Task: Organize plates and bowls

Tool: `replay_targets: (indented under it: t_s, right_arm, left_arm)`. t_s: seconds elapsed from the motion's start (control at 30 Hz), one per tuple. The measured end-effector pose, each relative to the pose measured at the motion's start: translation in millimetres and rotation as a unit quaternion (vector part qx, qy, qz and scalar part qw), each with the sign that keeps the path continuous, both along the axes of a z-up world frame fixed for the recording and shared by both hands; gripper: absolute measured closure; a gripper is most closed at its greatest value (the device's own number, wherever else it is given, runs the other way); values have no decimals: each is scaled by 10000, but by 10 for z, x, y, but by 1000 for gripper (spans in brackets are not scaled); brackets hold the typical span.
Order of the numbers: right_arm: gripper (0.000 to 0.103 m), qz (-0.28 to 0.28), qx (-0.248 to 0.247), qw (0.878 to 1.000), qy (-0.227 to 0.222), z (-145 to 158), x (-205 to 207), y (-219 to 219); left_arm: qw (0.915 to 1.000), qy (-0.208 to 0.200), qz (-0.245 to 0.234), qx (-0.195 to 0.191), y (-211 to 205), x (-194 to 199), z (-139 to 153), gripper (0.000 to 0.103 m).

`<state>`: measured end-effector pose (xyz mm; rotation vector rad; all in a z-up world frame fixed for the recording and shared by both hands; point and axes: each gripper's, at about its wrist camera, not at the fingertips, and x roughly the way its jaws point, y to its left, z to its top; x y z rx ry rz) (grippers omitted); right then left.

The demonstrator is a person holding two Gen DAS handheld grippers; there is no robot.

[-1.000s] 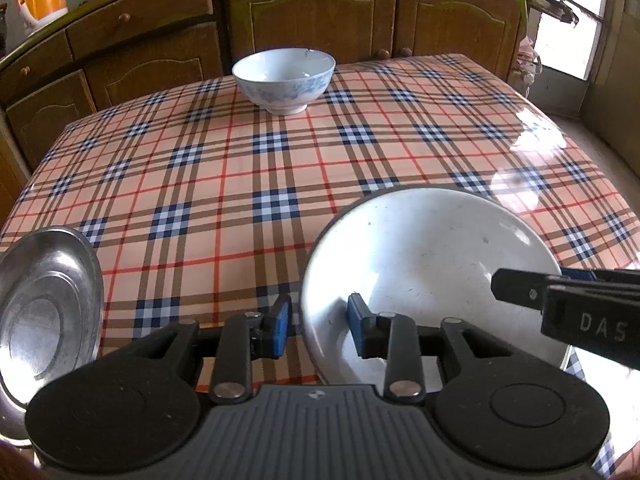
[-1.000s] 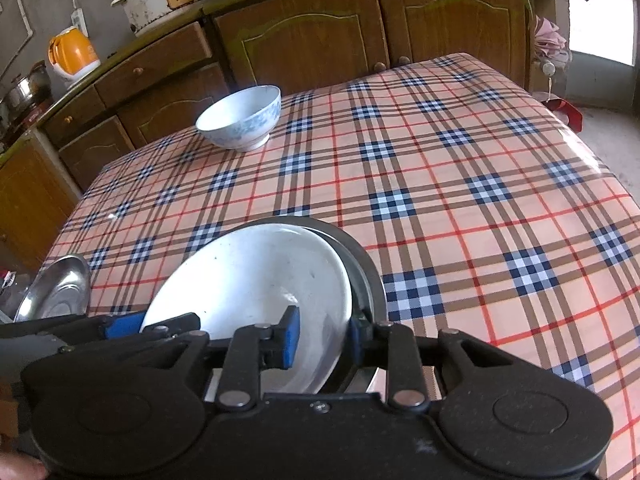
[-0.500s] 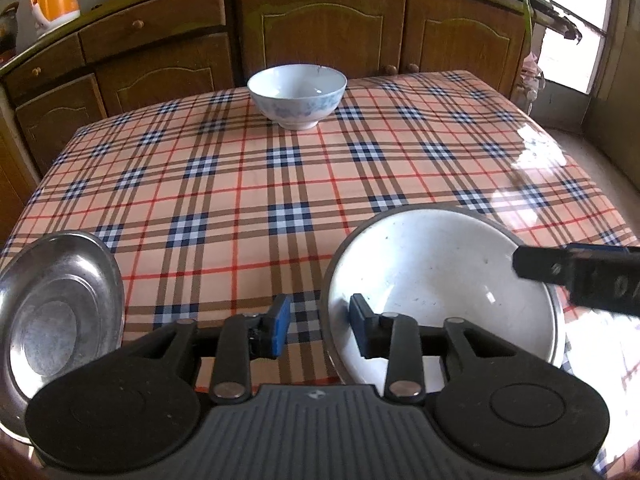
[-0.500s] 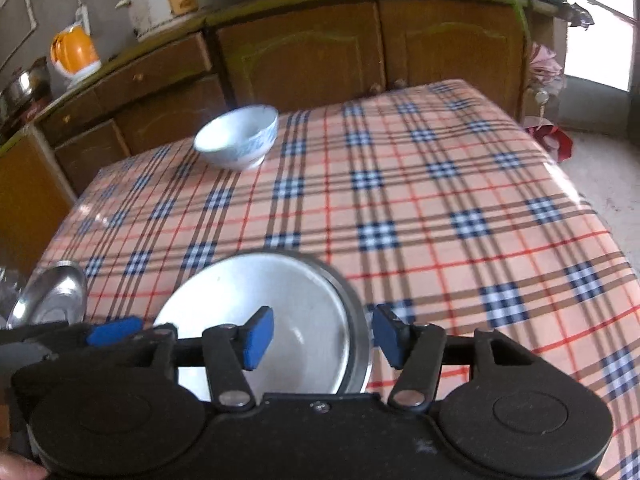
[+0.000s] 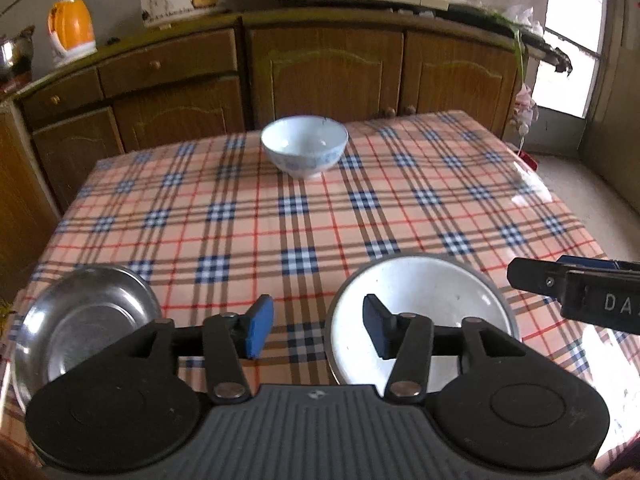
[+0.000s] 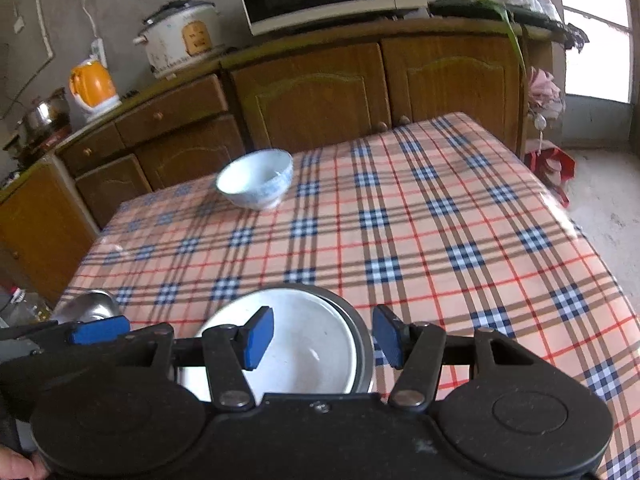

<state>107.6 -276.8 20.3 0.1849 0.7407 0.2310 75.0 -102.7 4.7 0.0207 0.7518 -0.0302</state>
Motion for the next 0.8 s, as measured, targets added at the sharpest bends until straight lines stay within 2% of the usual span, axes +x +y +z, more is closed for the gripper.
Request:
replay_targets:
  t_s: [0.5, 0.8]
  right_arm:
    - [34, 221, 100, 9986, -464, 515, -205, 77]
    - [32, 262, 61, 9978, -598, 693, -152, 111]
  left_arm:
    - [9990, -404, 195, 24, 94, -199, 500, 43]
    - [9984, -495, 243, 87, 139, -157, 602, 40]
